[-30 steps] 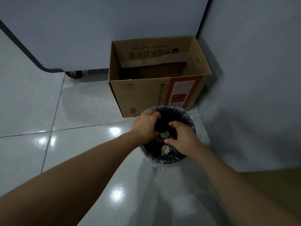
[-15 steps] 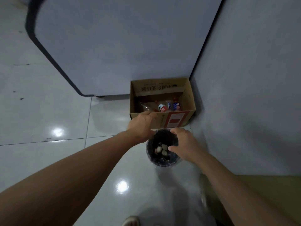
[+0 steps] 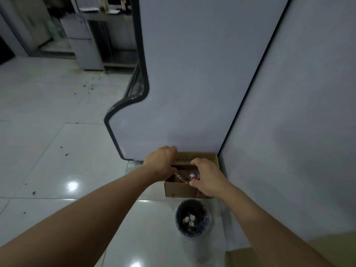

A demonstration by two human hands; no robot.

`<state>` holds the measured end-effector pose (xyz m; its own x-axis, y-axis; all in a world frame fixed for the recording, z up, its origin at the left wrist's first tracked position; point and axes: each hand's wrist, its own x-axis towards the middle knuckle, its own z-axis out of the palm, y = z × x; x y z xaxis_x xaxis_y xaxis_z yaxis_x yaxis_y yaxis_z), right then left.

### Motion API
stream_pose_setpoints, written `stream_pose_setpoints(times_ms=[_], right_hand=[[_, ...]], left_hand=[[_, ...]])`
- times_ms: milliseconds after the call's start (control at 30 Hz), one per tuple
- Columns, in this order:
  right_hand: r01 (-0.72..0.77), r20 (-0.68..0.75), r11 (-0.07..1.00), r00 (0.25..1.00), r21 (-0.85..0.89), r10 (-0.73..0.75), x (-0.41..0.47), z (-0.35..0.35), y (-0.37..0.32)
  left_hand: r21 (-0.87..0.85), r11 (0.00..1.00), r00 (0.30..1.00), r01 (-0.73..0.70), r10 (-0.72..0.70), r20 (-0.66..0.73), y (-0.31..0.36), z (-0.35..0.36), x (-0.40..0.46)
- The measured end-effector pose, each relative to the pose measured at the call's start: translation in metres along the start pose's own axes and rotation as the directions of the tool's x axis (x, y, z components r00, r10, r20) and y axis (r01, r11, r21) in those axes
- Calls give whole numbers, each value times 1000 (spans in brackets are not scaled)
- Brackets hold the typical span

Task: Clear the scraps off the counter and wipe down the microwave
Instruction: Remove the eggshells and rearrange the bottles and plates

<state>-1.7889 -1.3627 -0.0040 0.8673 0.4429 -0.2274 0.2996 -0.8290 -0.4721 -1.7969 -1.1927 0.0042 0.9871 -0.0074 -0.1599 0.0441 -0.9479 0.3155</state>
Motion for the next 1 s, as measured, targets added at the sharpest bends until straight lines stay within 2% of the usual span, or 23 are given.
stream_pose_setpoints(times_ms=[300,633,1000], right_hand=[[198,34,976,980,-94,-195,-10,-73,-122],[360,25,913,932,-193,-362,0,-86,-269],[385,-17,884,915,-266,-403,50,-72,-432]], left_hand=[[-5,985,969,170,-168,-182,-30,-135,-64],[-24,942,882,333,-321,-345,-118,-232,-132],[15,942,875,335,-305,-375,-261,-327,-159]])
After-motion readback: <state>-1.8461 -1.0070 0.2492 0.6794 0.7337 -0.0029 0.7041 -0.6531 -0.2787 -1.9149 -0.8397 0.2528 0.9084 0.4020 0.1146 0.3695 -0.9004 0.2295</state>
